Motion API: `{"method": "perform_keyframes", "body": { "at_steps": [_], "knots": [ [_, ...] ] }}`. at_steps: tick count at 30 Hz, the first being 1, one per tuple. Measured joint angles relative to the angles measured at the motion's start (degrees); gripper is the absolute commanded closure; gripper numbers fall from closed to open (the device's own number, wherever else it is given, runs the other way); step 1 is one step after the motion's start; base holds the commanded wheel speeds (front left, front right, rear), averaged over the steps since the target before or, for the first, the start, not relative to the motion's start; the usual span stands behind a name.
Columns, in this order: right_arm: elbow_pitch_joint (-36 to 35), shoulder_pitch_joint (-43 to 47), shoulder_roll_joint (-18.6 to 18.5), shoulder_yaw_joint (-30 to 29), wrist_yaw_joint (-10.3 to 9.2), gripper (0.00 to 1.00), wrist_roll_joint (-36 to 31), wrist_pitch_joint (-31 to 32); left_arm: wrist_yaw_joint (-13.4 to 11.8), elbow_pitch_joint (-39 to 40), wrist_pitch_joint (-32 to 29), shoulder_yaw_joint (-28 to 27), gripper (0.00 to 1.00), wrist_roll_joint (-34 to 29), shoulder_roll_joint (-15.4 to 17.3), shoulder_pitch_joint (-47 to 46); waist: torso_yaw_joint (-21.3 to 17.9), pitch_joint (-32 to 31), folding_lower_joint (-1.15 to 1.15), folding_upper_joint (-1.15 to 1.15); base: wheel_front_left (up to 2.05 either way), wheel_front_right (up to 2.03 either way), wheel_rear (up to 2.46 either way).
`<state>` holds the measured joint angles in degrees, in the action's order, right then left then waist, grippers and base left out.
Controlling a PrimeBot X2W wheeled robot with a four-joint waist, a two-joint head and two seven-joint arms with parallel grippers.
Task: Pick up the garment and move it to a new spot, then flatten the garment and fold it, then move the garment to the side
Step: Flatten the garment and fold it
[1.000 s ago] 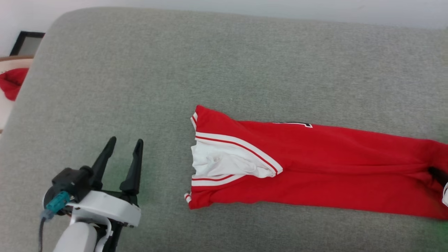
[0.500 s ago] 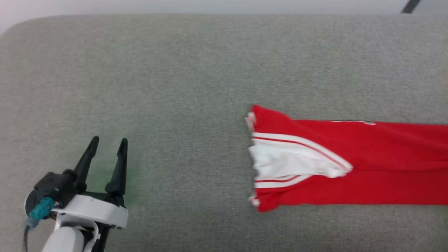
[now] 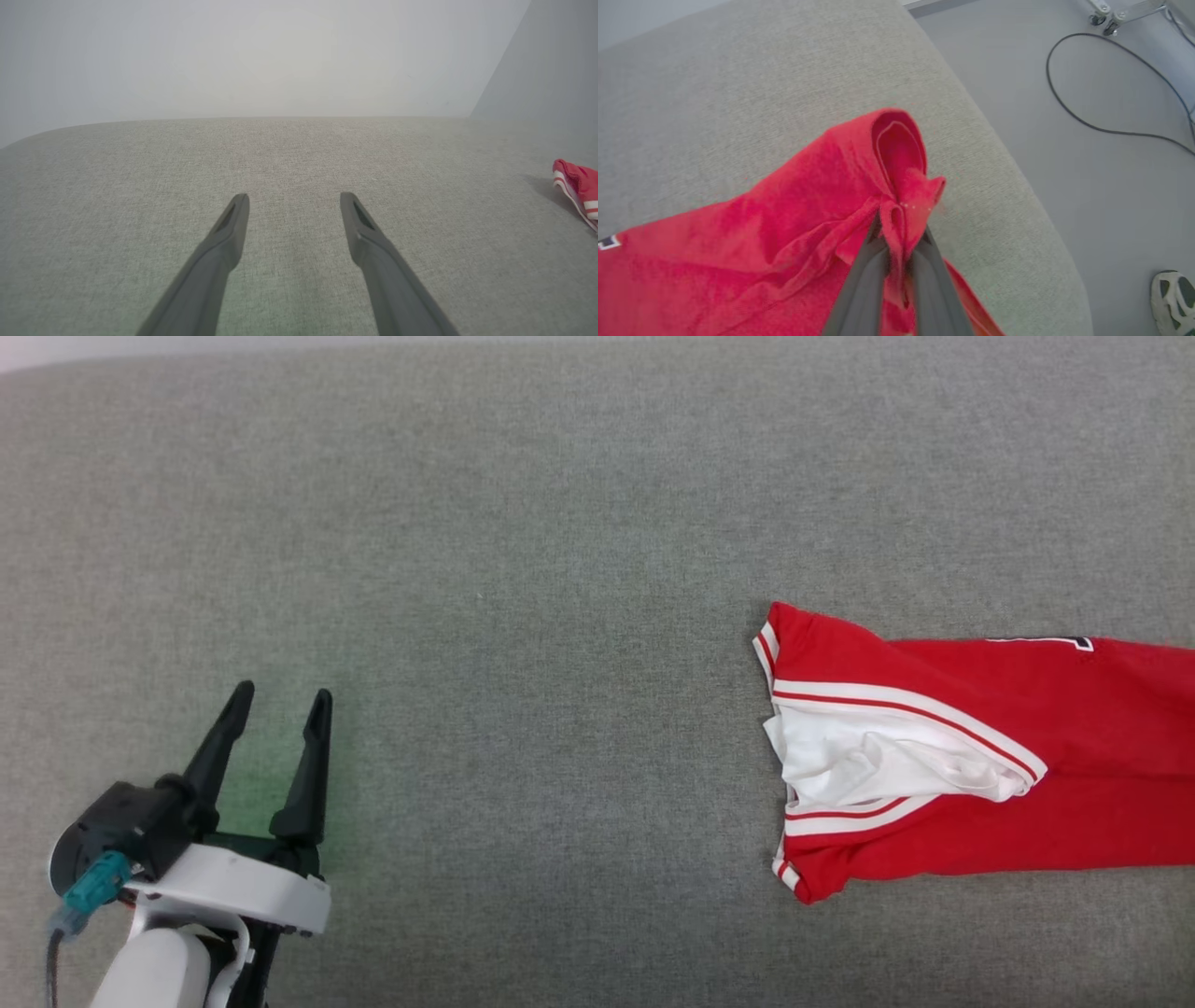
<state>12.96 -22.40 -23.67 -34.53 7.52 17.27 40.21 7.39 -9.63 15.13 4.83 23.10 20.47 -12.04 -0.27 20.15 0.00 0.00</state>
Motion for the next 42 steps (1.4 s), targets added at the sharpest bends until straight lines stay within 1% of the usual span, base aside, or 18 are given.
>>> {"method": "perform_keyframes", "body": {
  "at_steps": [3, 6, 12, 15, 19, 22, 27, 32, 41, 42],
  "knots": [
    [0.1, 0.2, 0.5, 3.1, 0.00, 1.00, 2.1, 0.4, 0.0, -0.4, 0.0, -0.1, 0.00, -0.1, -0.4, 0.0, -0.1, -0.7, 0.00, 0.00, 0.00, 0.00, 0.00],
    [-1.8, 1.4, 0.9, 6.9, 0.00, 1.00, 4.5, 1.2, 0.0, -0.8, 0.0, -0.1, 0.00, -0.4, -0.9, 0.3, -0.2, -1.6, 0.00, 0.00, 0.00, 0.00, 0.00],
    [-11.3, 3.9, 2.4, 15.8, -0.01, 1.00, 10.8, 3.8, 0.0, -1.6, 0.0, 0.2, 0.00, -0.4, -1.7, 0.4, -0.1, -3.2, 0.00, 0.00, 0.00, 0.00, 0.00],
    [-16.8, 4.5, 4.9, 20.9, -0.01, 1.00, 13.3, 5.9, 0.0, -1.9, 0.0, 0.3, 0.00, -0.2, -2.1, 0.6, 0.1, -3.8, 0.00, 0.00, 0.00, 0.00, 0.00],
    [-22.5, 5.6, 7.9, 28.3, -0.02, 1.00, 13.5, 8.5, 0.0, -2.1, 0.0, 0.4, 0.00, 0.2, -2.4, 0.8, 1.0, -4.3, 0.00, 0.00, 0.00, 0.00, 0.00],
    [-24.5, 5.6, 8.7, 33.2, -0.01, 1.00, 13.4, 9.3, 0.0, -2.3, 0.0, 0.9, 0.00, 0.2, -2.7, 0.8, 1.9, -4.4, 0.00, 0.00, 0.00, 0.00, 0.00],
    [-24.2, 5.1, 10.2, 39.0, -0.02, 1.00, 13.5, 8.8, 0.0, -2.4, 0.0, 1.2, 0.00, 0.5, -2.9, 0.7, 3.4, -4.3, 0.00, 0.00, 0.00, 0.00, 0.00],
    [-21.2, 3.9, 11.4, 42.8, -0.01, 1.00, 13.9, 6.8, 0.0, -2.6, 0.0, 1.2, 0.00, 0.6, -3.2, 0.4, 4.6, -3.9, 0.00, 0.00, 0.00, 0.00, 0.00],
    [-12.6, 2.1, 10.0, 47.4, -0.02, 1.00, 13.5, 1.2, 0.0, -2.9, 0.0, 1.5, 0.00, 0.9, -3.7, -0.9, 5.7, -2.6, 0.00, 0.00, 0.00, 0.00, 0.00],
    [-12.0, 1.8, 10.0, 47.7, -0.02, 0.98, 13.7, 0.7, 0.0, -3.0, 0.0, 1.5, 0.00, 1.0, -3.8, -0.9, 5.7, -2.6, 0.00, 0.00, 0.00, 0.00, 0.00]
  ]
}}
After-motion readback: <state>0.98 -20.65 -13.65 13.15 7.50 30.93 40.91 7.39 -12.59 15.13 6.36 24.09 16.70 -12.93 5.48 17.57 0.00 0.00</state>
